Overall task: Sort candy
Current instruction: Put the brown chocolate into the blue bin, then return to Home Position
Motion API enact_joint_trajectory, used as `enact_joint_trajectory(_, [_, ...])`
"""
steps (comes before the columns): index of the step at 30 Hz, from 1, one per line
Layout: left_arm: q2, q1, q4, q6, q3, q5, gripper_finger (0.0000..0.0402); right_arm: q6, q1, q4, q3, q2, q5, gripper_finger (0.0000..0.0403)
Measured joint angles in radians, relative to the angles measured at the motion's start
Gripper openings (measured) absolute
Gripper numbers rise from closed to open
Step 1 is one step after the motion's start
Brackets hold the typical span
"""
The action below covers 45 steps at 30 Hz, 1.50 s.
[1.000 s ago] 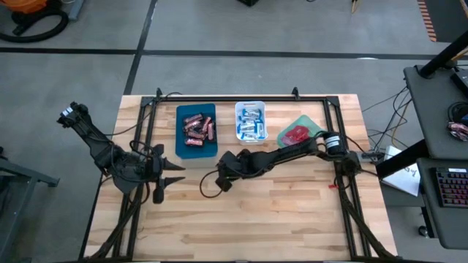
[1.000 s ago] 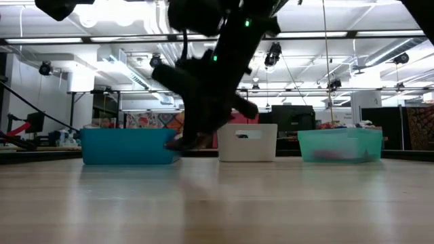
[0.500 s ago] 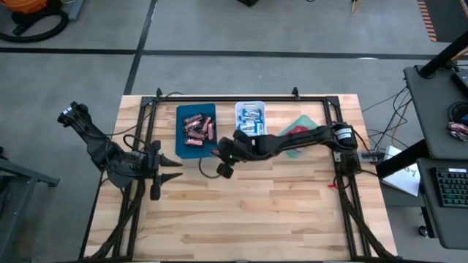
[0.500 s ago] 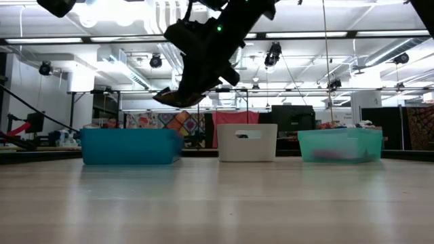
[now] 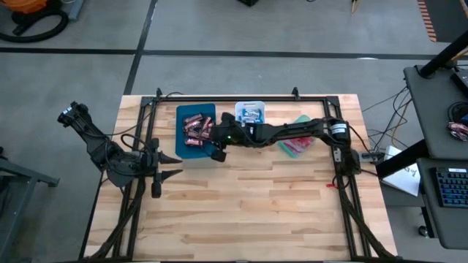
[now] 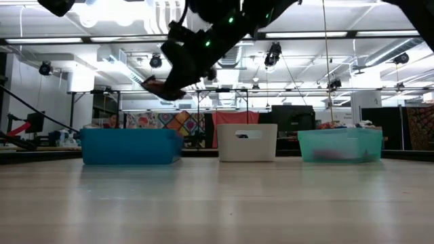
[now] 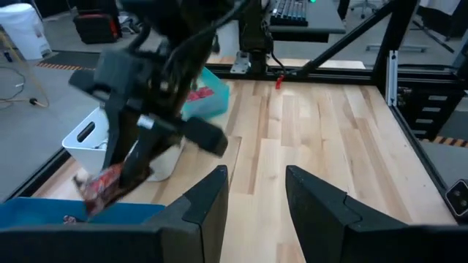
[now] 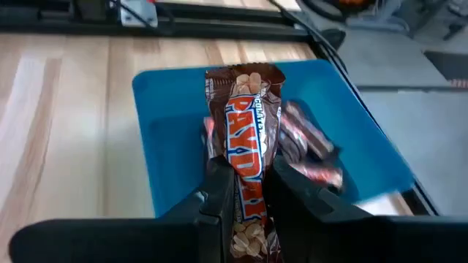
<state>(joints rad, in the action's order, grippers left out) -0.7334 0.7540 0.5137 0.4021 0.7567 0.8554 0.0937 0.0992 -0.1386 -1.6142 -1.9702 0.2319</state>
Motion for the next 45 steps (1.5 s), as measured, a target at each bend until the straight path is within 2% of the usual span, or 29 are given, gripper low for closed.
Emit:
enact_joint_trajectory(4, [0.001,0.000,-0.001,0.002,0.000,0.002,0.0123,0.061,0.004,0.102,0.000,-0.050,-0.008,0.0068])
enact_joint_trajectory(12, [0.001,0.000,-0.001,0.007,0.000,0.003,0.0123,0.128,0.006,0.189,0.000,-0.116,-0.015,0.0075])
enact_joint_trajectory(27, [-0.003,0.000,-0.001,0.004,0.000,0.027,0.0123,0.116,0.006,0.217,0.000,-0.150,-0.030,0.0173])
enact_joint_trajectory(33, [-0.006,0.000,-0.003,0.025,0.000,0.027,0.0123,0.116,-0.007,0.151,0.002,-0.085,-0.033,0.0170])
enact_joint_trajectory(38, [-0.007,0.000,-0.025,0.025,-0.026,0.028,0.0123,0.125,-0.060,0.152,0.065,-0.022,-0.092,0.0155])
enact_joint_trajectory(45, [-0.006,0.000,-0.305,-0.083,-0.165,0.005,0.0111,0.125,-0.158,0.223,0.289,0.174,-0.100,0.0138])
